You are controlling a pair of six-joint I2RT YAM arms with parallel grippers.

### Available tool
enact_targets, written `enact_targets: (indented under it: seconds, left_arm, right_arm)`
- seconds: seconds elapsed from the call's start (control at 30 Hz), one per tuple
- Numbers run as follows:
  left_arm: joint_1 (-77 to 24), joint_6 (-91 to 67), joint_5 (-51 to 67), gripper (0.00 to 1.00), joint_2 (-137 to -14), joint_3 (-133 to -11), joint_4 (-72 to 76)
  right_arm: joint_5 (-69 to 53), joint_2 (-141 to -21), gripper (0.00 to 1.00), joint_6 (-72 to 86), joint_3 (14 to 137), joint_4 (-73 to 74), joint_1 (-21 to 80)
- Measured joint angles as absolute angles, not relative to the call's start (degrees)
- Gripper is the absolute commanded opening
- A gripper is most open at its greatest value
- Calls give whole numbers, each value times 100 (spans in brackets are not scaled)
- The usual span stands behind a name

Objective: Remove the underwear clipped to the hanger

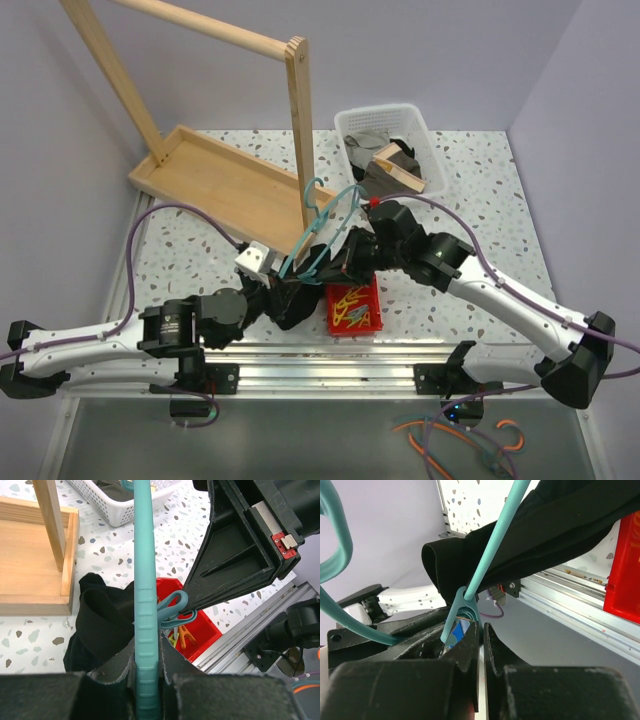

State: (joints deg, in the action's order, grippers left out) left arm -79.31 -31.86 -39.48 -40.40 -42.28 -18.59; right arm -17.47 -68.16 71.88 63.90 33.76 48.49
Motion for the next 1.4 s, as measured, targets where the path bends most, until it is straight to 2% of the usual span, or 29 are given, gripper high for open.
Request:
enact_targets:
  seconds: [0.4, 0.8, 0.9, 0.93, 1.0, 1.03, 1.07, 1.17, 1.4]
  left_arm:
    - [-7931, -3186, -3983, 0, -3920, -4226, -2032]
    - [-7957, -3190, -3979, 0, -3811, -4226, -2257]
    - [-7957, -3192, -3979, 0, -3806, -4226, -2364]
    - [-7957, -3192, -3979, 0, -3806, -4226, -2399]
    - [-7959, -3192, -3983, 0, -3806, -4226, -2462]
    - [-7959, -3192, -3990, 0, -3804, -4226, -2449]
    - [-7959, -3192, -3999, 0, -3795, -4226, -2449]
    - [-7957, -3190, -4029, 0, -3785, -4226, -2456]
    - [-7957, -3192, -4080, 0, -3780, -4226, -2451]
  right_arm:
    - [-958, -6674, 0, 7354, 6263, 3308, 4801]
    - [-628, -6729, 1, 6871, 6014, 3127, 3802]
    - [-733, -6823, 10, 6759, 5865, 2908, 3780]
    - [-764, -6842, 26, 6742, 5800, 2840, 3782]
    - [-821, -6851, 38, 6702, 5662, 2762, 3780]
    - [-834, -6849, 48, 6689, 5610, 2759, 3780]
    - [-843, -6851, 52, 6676, 5555, 2762, 3780]
    - [-851, -6847, 57, 6652, 5465, 2762, 3780]
    - [-884, -6499, 54, 6770, 5363, 2547, 3778]
